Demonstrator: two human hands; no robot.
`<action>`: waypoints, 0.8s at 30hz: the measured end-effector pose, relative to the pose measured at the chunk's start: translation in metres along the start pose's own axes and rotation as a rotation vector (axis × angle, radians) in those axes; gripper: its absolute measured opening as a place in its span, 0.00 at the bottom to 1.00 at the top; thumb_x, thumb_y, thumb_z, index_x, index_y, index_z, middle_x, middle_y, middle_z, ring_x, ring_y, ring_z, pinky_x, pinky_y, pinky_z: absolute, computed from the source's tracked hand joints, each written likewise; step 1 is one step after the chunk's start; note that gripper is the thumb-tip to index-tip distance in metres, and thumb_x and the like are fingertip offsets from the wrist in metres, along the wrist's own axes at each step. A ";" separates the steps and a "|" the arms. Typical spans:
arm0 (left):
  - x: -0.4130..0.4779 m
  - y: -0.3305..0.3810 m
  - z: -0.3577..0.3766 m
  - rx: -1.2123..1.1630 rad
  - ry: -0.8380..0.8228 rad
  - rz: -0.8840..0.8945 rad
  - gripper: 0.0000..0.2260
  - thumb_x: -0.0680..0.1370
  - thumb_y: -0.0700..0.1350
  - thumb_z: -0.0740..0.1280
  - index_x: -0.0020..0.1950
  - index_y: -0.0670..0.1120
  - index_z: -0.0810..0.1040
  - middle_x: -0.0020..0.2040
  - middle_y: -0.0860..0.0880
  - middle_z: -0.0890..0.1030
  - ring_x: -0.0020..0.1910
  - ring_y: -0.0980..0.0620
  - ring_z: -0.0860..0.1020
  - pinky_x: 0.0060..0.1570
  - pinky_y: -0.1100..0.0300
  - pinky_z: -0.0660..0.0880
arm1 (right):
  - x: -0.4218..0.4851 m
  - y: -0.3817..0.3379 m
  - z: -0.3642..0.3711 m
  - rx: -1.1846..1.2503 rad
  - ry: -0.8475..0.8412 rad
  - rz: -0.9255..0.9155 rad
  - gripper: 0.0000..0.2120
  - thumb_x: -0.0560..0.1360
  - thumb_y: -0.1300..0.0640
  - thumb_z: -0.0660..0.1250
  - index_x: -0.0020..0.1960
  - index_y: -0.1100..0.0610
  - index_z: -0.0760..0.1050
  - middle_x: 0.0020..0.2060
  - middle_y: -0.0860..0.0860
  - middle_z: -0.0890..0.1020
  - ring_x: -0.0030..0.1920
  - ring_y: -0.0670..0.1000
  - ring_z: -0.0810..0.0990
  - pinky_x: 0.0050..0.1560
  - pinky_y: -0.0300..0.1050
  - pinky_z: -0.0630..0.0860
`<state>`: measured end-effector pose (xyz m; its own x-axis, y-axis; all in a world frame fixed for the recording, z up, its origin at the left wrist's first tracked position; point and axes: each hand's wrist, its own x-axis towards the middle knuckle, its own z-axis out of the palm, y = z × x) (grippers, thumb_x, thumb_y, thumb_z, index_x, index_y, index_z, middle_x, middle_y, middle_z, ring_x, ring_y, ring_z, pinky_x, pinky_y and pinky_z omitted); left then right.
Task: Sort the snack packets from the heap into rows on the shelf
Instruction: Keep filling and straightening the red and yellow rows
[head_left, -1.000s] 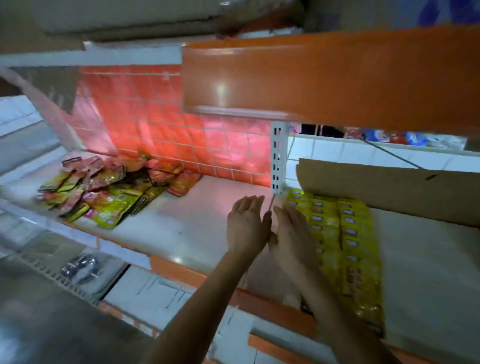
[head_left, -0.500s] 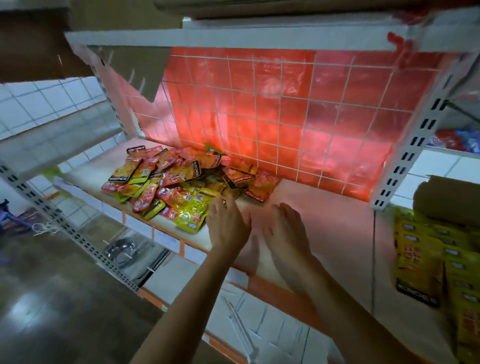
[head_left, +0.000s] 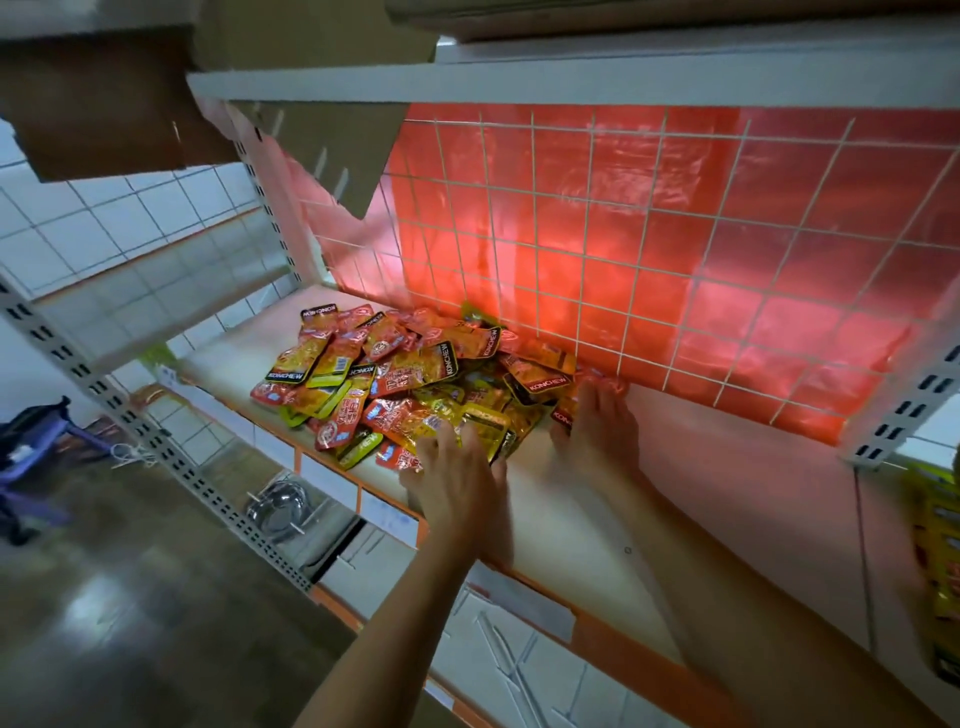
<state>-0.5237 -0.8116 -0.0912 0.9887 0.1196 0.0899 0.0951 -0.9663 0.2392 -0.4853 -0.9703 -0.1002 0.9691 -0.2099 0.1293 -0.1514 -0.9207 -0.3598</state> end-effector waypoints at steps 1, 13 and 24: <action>0.000 0.001 0.000 -0.003 0.009 0.010 0.22 0.76 0.58 0.64 0.67 0.51 0.67 0.67 0.48 0.68 0.66 0.44 0.65 0.60 0.42 0.68 | -0.001 0.001 0.001 -0.029 0.025 0.006 0.32 0.75 0.44 0.63 0.73 0.59 0.60 0.71 0.56 0.65 0.70 0.58 0.62 0.66 0.54 0.65; -0.008 0.034 -0.011 -0.373 0.269 0.199 0.09 0.82 0.43 0.57 0.51 0.44 0.77 0.41 0.43 0.82 0.39 0.40 0.79 0.33 0.57 0.62 | -0.047 0.025 -0.027 0.520 0.278 0.039 0.10 0.79 0.62 0.60 0.54 0.60 0.80 0.53 0.59 0.80 0.53 0.58 0.77 0.50 0.40 0.68; -0.040 0.093 -0.012 -1.435 -0.416 0.105 0.15 0.71 0.43 0.65 0.58 0.47 0.80 0.47 0.41 0.83 0.44 0.42 0.81 0.43 0.45 0.80 | -0.096 0.068 -0.082 1.554 0.365 0.361 0.11 0.79 0.58 0.63 0.40 0.60 0.78 0.39 0.57 0.82 0.44 0.50 0.83 0.46 0.41 0.80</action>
<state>-0.5560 -0.9031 -0.0609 0.9684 -0.2445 -0.0493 0.0765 0.1032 0.9917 -0.6049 -1.0393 -0.0614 0.7999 -0.5985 -0.0453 0.2021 0.3396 -0.9186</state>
